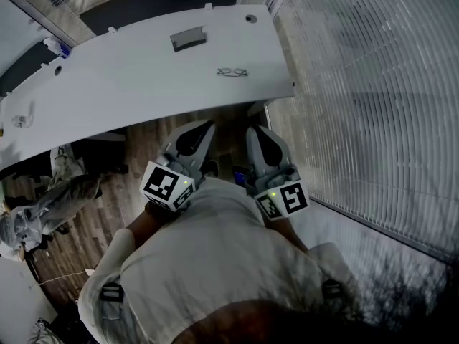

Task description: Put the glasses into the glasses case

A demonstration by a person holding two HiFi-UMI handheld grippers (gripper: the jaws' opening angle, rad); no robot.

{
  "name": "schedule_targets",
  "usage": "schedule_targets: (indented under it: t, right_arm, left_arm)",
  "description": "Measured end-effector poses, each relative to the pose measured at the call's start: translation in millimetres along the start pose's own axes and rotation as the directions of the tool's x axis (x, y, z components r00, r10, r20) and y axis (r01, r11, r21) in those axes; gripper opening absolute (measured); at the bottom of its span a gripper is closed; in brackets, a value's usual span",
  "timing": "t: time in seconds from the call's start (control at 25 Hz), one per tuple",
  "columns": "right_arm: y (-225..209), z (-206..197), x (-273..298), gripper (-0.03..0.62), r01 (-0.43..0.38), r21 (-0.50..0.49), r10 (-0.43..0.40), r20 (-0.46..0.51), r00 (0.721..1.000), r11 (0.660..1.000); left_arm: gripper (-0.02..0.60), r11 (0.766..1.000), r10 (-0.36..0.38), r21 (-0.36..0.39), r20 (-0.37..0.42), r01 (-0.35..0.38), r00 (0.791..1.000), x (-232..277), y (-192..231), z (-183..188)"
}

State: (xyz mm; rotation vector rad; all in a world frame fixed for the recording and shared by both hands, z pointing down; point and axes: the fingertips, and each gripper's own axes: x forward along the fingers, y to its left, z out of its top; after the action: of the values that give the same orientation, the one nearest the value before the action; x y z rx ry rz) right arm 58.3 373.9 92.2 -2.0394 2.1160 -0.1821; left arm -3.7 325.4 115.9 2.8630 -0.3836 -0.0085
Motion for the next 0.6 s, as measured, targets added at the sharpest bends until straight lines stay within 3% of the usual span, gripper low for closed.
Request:
schedule_targets:
  t: [0.32,0.6]
  right_arm:
    - [-8.0,-1.5,14.0,0.002,-0.017,-0.002,0.017,-0.001,1.000,1.000]
    - [-9.4,-4.4,52.0,0.002,-0.031,-0.014,0.031,-0.006,1.000,0.999]
  left_arm:
    - [0.000,1.000,0.016,-0.002,0.003,-0.016,1.000,10.6,11.7,1.4]
    - [0.000,0.999,0.033,-0.023,0.021,-0.032,0.999,21.5,51.7,6.8]
